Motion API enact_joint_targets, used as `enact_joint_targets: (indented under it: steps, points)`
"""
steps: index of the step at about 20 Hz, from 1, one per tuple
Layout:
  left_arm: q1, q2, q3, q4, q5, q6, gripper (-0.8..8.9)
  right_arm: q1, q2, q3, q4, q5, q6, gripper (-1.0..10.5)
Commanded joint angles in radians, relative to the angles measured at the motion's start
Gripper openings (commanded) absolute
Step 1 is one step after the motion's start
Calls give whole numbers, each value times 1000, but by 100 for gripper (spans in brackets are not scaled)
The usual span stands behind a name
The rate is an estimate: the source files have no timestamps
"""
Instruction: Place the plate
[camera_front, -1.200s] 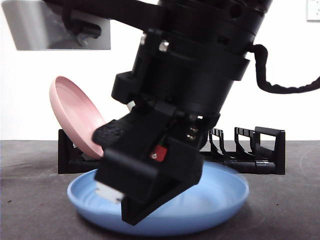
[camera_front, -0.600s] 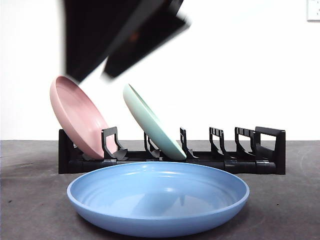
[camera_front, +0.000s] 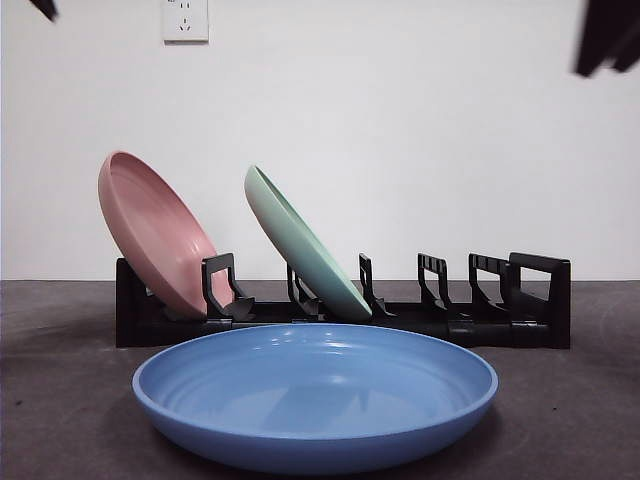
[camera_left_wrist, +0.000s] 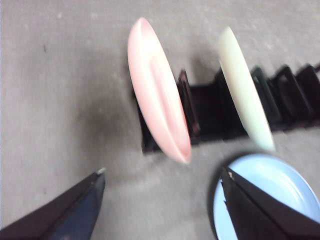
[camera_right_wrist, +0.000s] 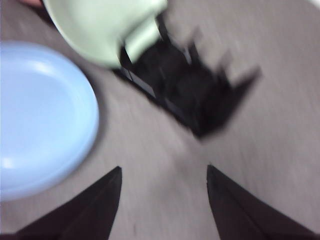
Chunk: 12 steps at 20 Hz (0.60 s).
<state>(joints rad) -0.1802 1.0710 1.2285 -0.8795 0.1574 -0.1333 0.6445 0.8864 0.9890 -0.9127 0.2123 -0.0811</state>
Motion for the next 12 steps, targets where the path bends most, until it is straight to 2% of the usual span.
enact_joint_targets:
  steps: [1, 3, 6, 12]
  points:
    - [-32, 106, 72, 8, -41, -21, 290, -8, -28, 15, -35, -2, 18, 272]
    - [-63, 228, 156, -35, -99, -37, 268, -16, -63, 15, -47, -2, 18, 272]
    - [-100, 390, 300, -122, -120, -38, 268, -21, -96, 15, -46, 1, 18, 272]
    - [-140, 573, 473, -125, -247, -36, 269, -21, -105, 15, -51, 2, 18, 272]
